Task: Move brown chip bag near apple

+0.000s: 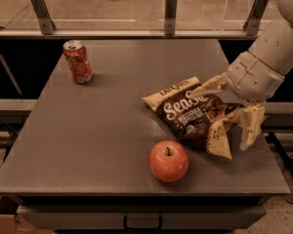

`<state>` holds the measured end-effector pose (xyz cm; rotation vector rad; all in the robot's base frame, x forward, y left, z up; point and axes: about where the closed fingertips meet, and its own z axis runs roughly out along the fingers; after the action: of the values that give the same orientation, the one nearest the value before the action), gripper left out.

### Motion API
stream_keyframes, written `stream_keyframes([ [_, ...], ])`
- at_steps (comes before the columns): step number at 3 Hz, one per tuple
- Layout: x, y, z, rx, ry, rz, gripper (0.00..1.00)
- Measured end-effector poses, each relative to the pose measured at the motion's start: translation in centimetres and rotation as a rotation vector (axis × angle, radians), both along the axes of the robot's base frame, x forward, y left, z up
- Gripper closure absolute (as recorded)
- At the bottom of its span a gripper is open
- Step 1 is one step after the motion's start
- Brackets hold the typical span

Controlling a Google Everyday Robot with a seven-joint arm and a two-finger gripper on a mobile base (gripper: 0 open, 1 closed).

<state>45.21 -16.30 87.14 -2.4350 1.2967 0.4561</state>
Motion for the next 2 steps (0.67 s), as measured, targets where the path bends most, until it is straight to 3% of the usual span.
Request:
stream_keyframes([
  [1,1.4,-0.5,0.9,0.008,-0.017,-0.046,0.00],
  [2,4.4,-1.9,2.4,0.060,-0.003,-0.170,0.00],
])
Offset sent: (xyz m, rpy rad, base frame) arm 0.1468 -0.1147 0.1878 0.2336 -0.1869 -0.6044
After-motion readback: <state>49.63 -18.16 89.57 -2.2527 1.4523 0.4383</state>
